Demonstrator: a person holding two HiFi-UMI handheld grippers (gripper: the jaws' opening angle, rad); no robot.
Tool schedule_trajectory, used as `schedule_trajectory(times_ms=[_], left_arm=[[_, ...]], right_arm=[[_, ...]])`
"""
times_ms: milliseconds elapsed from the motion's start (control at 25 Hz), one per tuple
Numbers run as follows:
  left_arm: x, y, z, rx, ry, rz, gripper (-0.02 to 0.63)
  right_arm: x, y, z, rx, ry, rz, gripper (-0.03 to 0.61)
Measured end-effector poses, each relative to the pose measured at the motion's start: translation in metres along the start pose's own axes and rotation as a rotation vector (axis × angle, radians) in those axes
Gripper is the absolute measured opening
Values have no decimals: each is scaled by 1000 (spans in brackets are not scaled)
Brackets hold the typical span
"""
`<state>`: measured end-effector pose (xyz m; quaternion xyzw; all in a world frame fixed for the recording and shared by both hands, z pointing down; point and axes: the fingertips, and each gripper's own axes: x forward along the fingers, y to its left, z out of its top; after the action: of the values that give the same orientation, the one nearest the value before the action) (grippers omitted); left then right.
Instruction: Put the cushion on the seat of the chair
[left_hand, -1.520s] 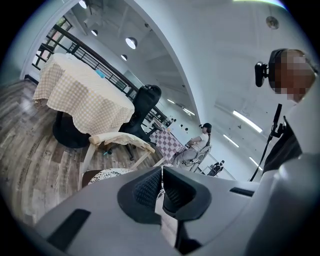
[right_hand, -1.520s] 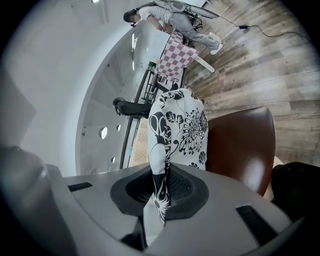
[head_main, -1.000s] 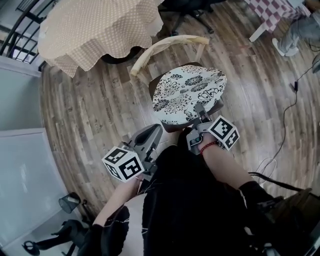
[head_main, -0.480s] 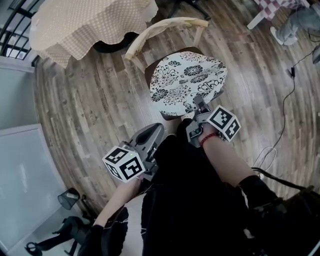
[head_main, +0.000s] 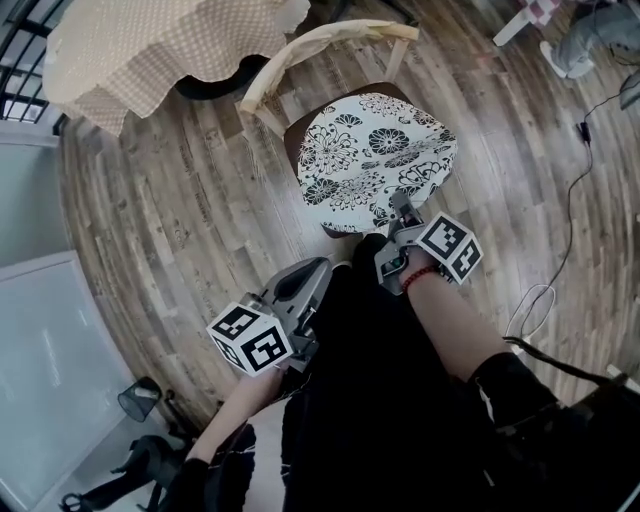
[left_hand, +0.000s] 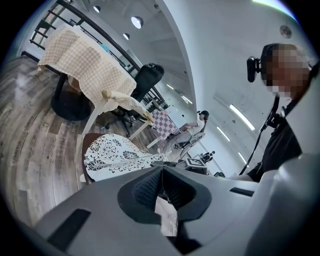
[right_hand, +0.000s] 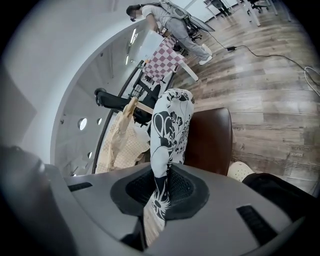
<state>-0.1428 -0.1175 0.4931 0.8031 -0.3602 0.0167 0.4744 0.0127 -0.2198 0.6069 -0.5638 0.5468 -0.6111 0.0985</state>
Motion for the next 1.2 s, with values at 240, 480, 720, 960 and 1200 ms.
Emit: schedule_trajectory(times_ms=[240, 480, 720, 960, 1200], left_arm=[[2, 5, -14, -1, 54, -23, 21], [4, 9, -24, -7, 80, -43, 21], [13, 1, -44, -4, 135, -96, 21], [24, 1, -53, 7, 134, -110, 21], [35, 2, -73, -13, 140, -96, 17]], right_arm=[[8, -15, -1, 17, -14, -37, 37], [9, -26, -6, -1, -7, -68, 37], [4, -35, -6, -11, -5, -93, 37], [1, -49, -11, -21, 26, -111, 37], [-3, -66, -16, -6, 61, -114, 37]])
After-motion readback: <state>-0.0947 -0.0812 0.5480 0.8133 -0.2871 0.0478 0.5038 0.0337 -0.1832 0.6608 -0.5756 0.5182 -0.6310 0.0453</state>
